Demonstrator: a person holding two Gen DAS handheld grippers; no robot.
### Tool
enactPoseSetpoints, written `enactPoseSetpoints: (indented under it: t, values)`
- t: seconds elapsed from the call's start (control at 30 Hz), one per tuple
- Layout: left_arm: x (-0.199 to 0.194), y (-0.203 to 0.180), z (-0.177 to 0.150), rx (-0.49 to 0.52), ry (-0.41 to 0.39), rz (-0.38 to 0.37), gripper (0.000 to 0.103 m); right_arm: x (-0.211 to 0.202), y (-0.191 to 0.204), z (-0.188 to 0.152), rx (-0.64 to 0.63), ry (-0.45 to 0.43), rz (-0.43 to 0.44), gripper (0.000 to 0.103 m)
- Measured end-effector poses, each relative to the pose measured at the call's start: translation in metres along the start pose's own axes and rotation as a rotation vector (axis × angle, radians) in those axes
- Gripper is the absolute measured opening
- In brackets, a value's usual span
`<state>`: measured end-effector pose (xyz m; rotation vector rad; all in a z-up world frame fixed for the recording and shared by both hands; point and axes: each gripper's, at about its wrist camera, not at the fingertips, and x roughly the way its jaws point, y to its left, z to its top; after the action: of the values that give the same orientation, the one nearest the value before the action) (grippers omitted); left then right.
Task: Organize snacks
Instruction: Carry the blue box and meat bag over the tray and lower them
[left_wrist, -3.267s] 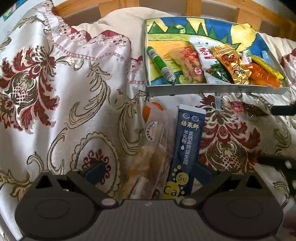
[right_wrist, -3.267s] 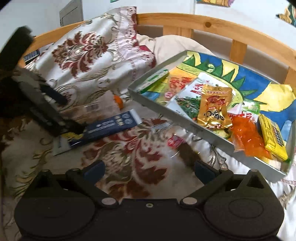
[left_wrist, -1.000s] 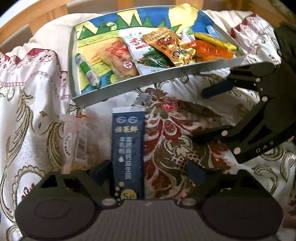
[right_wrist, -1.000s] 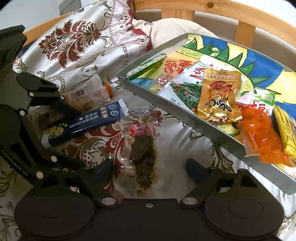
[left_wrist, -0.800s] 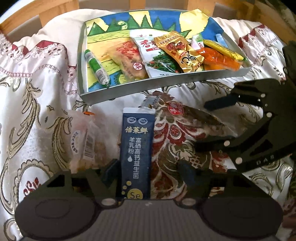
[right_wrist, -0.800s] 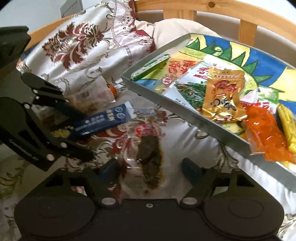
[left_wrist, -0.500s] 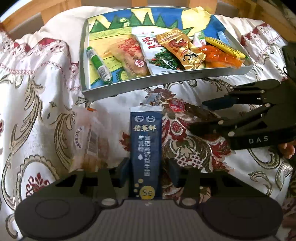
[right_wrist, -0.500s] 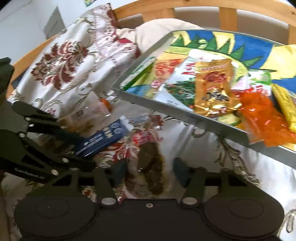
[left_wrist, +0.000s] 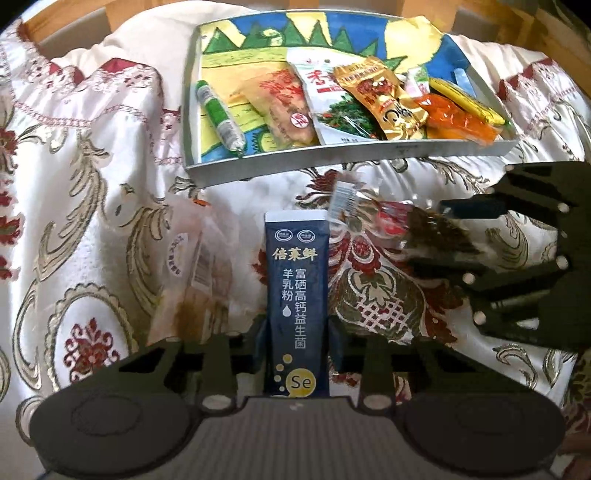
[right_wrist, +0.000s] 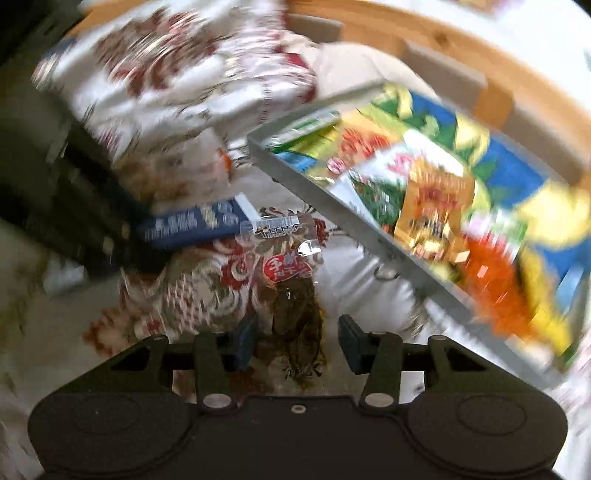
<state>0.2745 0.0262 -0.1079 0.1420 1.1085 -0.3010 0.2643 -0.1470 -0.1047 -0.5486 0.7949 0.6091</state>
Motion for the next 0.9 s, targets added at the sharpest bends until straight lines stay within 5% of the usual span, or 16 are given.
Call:
enactPoseSetpoints:
  t: [0.5,0.9]
  values:
    - [-0.042,0.027,0.009,-0.166,-0.202,0.010,0.036,-0.046,0.008,0.009,-0.197,-0.123,-0.215,0.049]
    - [-0.064,0.029,0.031,-0.263,-0.310,-0.026,0.037,-0.065,-0.029,0.022,-0.049,-0.333,-0.333,0.049]
